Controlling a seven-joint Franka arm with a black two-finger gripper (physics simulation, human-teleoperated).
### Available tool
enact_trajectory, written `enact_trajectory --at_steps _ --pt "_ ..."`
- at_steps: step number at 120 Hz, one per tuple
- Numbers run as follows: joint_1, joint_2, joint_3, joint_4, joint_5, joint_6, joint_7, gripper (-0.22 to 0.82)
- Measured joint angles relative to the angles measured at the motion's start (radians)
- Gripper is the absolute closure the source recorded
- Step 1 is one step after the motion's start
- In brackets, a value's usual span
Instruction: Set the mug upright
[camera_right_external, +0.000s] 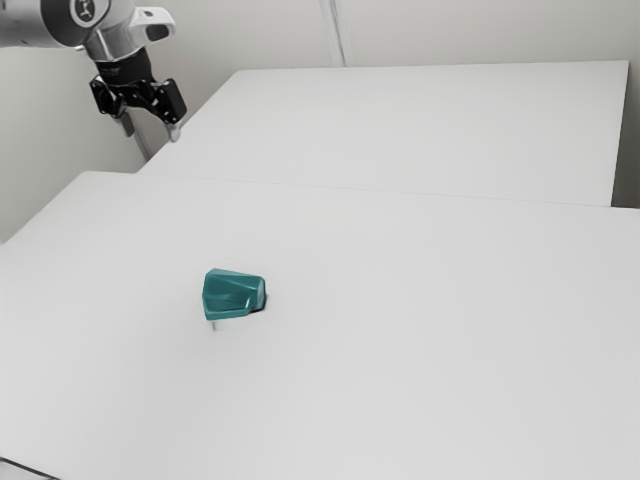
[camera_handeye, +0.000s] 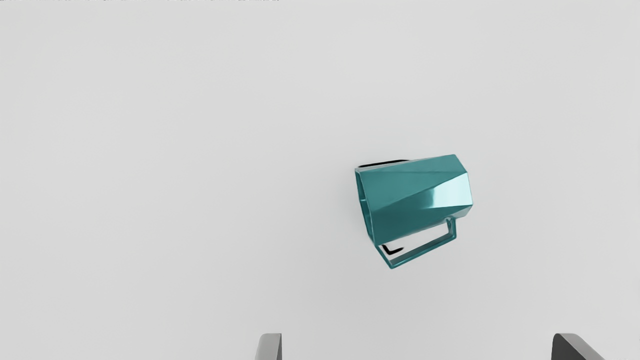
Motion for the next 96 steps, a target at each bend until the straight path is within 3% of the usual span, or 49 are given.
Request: enact_trajectory --at_steps 16,40,55,96 --pt "-0.008 -0.015 0.003 -0.024 -0.004 0.004 0.002 0.02" --pt "-0.016 -0.075 0.021 -0.176 -0.049 0.08 -0.001 0.02" --pt "-0.044 -0.107 0.078 -0.295 -0.127 0.16 -0.006 0.02" --pt "0.019 -0.137 0.22 -0.559 -0.364 0.35 0.001 0.02"
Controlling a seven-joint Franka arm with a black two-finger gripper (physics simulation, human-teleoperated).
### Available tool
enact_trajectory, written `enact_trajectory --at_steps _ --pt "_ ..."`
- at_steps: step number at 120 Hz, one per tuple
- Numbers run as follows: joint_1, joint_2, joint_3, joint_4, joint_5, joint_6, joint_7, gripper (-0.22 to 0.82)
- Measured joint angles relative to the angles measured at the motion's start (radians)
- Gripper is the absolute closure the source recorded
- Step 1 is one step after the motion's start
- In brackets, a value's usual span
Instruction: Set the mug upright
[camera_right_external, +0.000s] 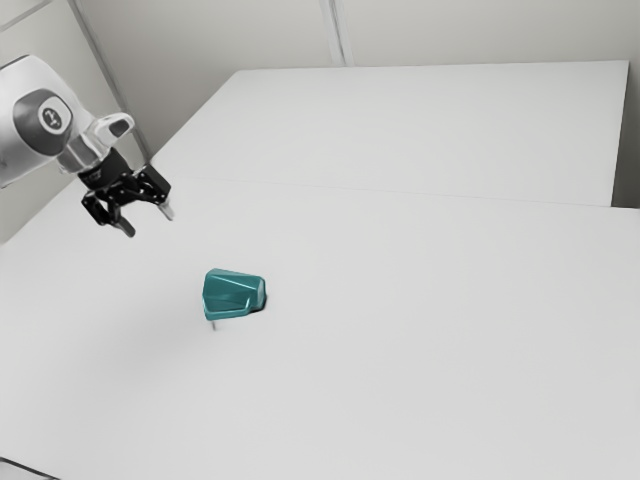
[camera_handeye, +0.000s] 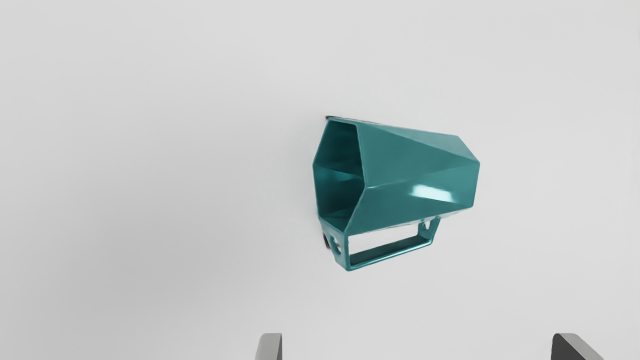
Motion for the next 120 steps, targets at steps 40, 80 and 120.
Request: enact_trajectory --at_steps 40,80,120 --pt "-0.022 0.0 0.094 -0.261 -0.304 0.24 0.134 0.02" --pt "-0.027 0.134 0.143 -0.247 -0.486 0.245 0.318 0.02" --pt "-0.039 0.179 0.173 -0.239 -0.626 0.151 0.461 0.02"
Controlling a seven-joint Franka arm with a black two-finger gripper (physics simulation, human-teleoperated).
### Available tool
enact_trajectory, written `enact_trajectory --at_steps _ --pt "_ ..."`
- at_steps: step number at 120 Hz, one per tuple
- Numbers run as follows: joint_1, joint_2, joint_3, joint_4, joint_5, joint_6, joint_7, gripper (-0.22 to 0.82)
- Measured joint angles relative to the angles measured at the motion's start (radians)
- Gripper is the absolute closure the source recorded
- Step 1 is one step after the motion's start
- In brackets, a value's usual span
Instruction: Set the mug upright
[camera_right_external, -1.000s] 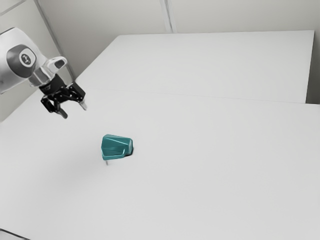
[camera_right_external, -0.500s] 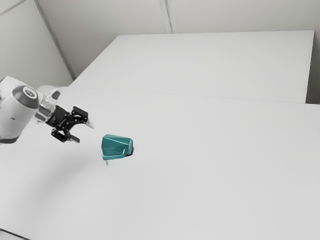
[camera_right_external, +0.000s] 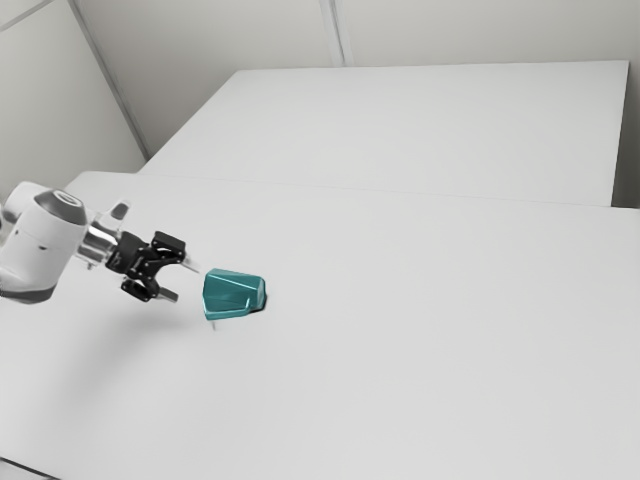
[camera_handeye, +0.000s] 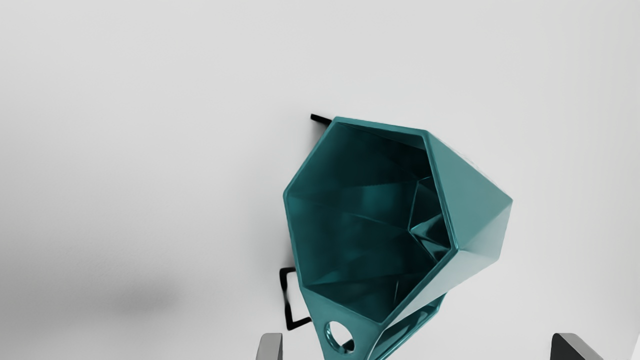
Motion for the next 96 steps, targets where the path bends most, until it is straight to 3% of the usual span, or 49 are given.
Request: enact_trajectory --at_steps 38,96 --pt "-0.003 0.118 -0.001 0.091 -0.101 -0.023 0.082 0.02" --pt "-0.044 0.156 -0.008 0.092 -0.204 -0.043 0.147 0.07"
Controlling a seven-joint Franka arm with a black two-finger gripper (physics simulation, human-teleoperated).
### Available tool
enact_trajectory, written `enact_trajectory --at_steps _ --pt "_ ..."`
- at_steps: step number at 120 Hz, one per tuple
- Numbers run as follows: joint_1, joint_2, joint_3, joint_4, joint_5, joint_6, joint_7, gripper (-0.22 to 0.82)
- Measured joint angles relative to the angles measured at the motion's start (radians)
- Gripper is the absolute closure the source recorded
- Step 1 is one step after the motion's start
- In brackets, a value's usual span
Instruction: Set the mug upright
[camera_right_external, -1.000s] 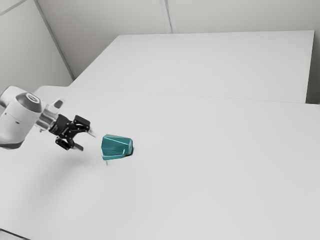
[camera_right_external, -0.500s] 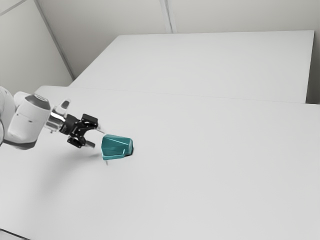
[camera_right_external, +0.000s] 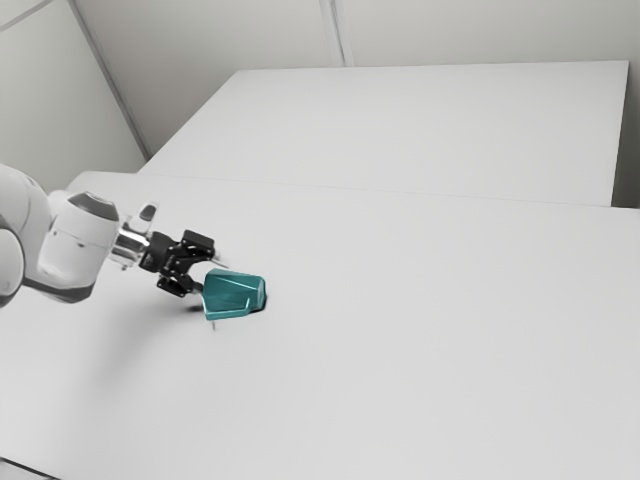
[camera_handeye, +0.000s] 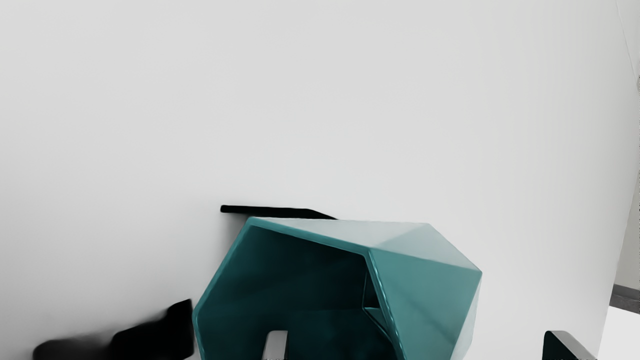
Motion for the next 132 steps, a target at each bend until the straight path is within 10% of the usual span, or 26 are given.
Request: enact_trajectory --at_steps 69,132 --pt "-0.018 0.013 -0.007 0.031 -0.043 0.001 0.032 0.66" --pt "-0.054 -0.037 -0.027 0.08 -0.047 0.001 0.028 0.75"
